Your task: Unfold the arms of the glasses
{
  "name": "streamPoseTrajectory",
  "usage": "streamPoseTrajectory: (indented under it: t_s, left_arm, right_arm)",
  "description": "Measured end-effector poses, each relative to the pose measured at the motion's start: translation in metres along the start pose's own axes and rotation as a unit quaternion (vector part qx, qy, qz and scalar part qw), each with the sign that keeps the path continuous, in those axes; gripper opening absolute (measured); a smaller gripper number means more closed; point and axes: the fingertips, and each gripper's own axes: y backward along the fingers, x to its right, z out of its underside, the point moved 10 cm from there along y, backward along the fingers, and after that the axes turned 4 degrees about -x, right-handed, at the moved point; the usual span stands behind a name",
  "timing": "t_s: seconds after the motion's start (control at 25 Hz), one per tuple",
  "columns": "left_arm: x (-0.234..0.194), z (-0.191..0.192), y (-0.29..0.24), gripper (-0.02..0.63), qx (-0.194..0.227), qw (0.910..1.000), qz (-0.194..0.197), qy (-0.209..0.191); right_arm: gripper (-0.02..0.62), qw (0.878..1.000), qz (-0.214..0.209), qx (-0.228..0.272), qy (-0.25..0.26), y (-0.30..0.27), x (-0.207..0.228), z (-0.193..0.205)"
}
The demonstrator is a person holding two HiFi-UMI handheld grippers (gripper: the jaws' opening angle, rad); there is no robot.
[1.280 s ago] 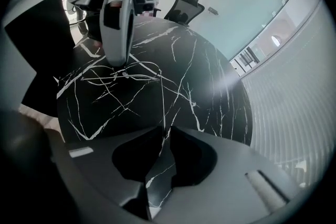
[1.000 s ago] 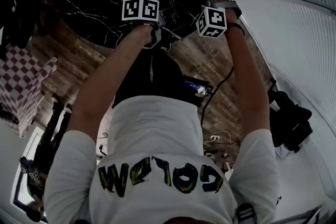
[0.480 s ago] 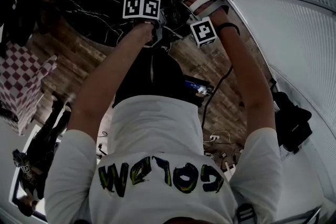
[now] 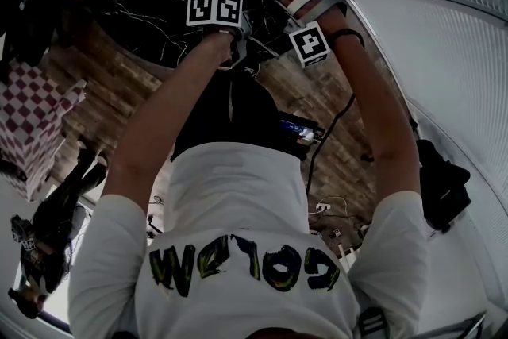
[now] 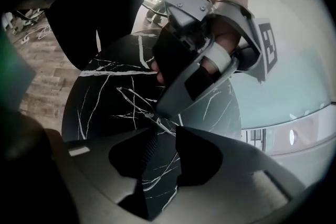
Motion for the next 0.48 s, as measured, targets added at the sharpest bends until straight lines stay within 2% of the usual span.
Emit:
streamPoseTrajectory:
  t_s: [0.2, 0.36, 0.48]
  left_arm:
    - [-0.002, 0.000, 0.001, 0.011, 0.000, 1.0000, 0.002, 0.001]
    - [-0.005, 0.001, 0.003, 0.011, -0.001, 1.0000, 0.002, 0.005]
    - [-0.008, 0.002, 0.004, 0.011, -0.001, 1.0000, 0.000, 0.006]
  right_arm:
    - [0.115, 0.999, 0.005, 0.001, 0.034, -0.004, -0.004, -0.003]
    - [0.135, 0.997, 0.061, 0.036, 0.030, -0.002, 0.002, -0.011]
    - [0.115, 0.996, 0.062, 0.051, 0.038, -0.005, -0.003, -0.016]
